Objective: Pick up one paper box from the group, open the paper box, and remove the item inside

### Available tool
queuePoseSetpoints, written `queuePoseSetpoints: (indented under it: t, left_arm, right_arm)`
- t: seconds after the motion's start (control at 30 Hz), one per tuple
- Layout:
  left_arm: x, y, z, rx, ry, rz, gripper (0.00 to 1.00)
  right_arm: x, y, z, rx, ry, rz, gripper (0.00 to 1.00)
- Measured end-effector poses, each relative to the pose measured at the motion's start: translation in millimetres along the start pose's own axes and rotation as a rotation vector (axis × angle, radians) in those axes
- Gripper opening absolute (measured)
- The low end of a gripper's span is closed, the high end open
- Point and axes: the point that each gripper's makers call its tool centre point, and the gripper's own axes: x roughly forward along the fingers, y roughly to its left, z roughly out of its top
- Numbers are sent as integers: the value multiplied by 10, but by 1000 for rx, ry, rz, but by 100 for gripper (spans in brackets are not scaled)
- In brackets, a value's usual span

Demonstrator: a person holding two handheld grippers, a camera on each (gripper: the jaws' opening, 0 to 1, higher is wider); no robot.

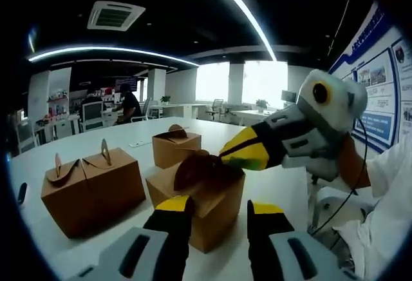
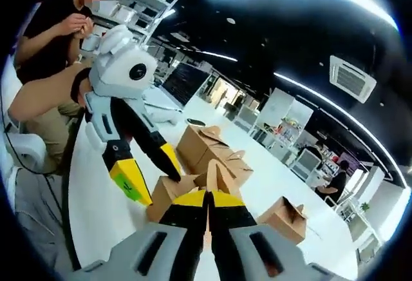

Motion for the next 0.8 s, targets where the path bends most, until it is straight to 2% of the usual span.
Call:
queuePoseSetpoints:
  t: [0.33,0.8]
  left_arm:
    - [2,-13,0,-4,-5,-1,35]
    - [11,-16,3,-5,-7,-1,35]
  right_arm:
    - [-75,-60,8,17,-14,-22,2]
    - [-188,-188,-16,122,-44,-55,3]
